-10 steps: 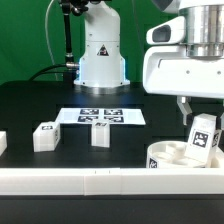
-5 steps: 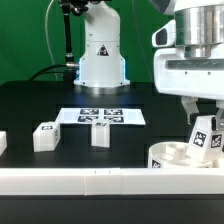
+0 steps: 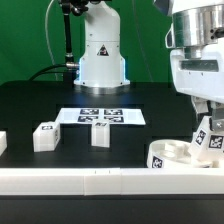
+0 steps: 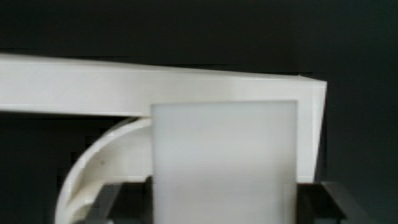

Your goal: Assemble stool

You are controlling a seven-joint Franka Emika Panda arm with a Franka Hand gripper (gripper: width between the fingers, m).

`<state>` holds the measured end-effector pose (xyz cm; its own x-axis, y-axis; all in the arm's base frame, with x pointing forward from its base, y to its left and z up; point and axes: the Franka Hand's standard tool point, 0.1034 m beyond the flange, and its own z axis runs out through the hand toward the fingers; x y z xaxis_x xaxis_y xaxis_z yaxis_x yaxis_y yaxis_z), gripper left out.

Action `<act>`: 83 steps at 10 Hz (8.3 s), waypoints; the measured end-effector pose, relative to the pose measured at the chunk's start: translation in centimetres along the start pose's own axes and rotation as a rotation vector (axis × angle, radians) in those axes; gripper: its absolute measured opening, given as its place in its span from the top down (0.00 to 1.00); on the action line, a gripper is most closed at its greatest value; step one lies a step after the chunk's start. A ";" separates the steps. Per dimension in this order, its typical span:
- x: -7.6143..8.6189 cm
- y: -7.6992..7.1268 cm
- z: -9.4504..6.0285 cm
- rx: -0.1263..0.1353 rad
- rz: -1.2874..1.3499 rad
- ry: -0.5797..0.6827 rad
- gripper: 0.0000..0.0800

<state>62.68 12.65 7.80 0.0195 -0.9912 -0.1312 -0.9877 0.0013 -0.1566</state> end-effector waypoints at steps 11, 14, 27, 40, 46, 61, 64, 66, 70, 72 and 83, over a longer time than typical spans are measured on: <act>-1.5 -0.8 -1.5 0.057 0.346 -0.081 0.21; -1.0 -1.6 -3.4 0.112 0.312 -0.108 0.19; 4.0 -2.3 -5.5 0.146 -0.272 -0.044 0.19; 8.9 -2.1 -5.3 0.078 -1.221 0.087 0.19; 16.8 2.7 -3.3 0.026 -1.443 0.224 0.19; 16.1 8.4 -1.1 -0.255 -1.305 -0.204 0.19; 16.2 9.2 -1.2 -0.409 -1.232 -0.378 0.19; 16.1 9.8 -1.1 -0.480 -1.204 -0.482 0.19; 16.5 11.3 0.6 -0.624 -1.135 -0.659 0.19; 16.5 12.6 1.0 -0.732 -1.073 -0.786 0.19; 16.8 13.2 2.0 -0.800 -1.032 -0.862 0.60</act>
Offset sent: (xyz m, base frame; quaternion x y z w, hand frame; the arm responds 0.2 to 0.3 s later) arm -0.0038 -0.0015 -0.0008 0.0383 0.0184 0.1872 0.9814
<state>50.24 -3.74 1.60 0.5182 -0.1464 -0.8427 -0.3088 -0.9508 -0.0247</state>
